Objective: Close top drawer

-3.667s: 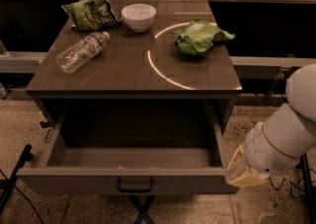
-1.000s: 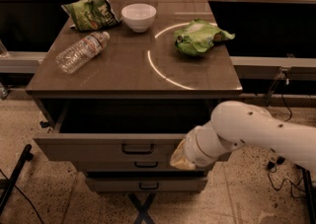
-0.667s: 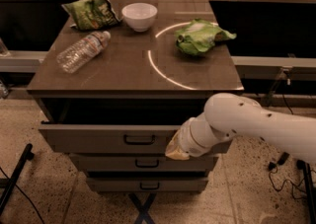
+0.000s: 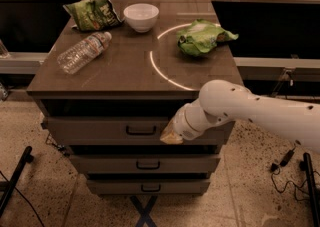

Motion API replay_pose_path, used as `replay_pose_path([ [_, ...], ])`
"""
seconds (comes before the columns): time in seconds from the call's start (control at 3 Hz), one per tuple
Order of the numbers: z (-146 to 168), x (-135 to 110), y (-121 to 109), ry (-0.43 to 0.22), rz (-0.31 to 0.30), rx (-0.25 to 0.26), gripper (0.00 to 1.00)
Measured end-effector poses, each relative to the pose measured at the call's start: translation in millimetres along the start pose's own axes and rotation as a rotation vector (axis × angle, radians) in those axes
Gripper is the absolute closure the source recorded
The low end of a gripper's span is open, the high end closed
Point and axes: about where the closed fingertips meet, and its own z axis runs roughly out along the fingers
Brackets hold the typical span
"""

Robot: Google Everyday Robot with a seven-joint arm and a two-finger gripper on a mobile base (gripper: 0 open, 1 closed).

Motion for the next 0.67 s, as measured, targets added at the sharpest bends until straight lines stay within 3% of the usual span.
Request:
replay_pose_path([
  [0.67,1.1,-1.9,4.2,-0.005,0.002,0.002,1.00],
])
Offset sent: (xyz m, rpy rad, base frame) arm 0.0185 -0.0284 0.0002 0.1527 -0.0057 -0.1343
